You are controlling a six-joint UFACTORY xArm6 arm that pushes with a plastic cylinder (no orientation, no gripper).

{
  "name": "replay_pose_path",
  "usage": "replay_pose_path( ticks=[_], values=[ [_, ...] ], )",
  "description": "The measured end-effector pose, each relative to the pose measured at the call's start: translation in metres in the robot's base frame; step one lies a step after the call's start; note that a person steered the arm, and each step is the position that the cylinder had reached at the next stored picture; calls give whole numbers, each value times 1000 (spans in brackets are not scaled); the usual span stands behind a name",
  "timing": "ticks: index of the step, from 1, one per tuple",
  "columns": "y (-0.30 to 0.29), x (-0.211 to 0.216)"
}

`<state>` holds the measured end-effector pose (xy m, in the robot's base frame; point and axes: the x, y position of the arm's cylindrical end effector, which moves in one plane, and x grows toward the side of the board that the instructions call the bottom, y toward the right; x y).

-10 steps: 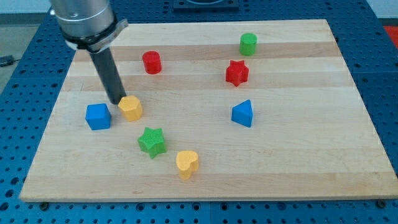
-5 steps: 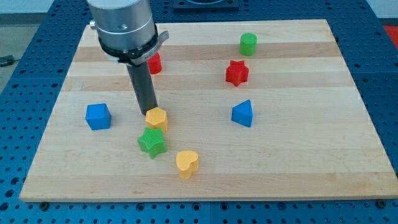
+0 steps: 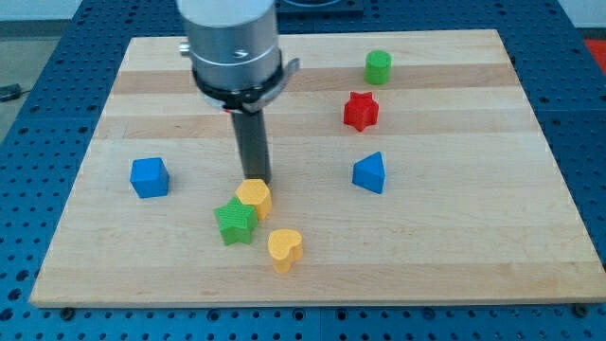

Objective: Move the yellow hexagon into the yellow heart

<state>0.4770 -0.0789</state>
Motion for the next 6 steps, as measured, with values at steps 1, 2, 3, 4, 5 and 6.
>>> replay_pose_path(
  ticks=[1,2,3,4,5,6],
  values=[
    [-30,0],
    [-34,11],
    [2,12],
    [14,16],
    [14,29],
    [15,38]
  ],
)
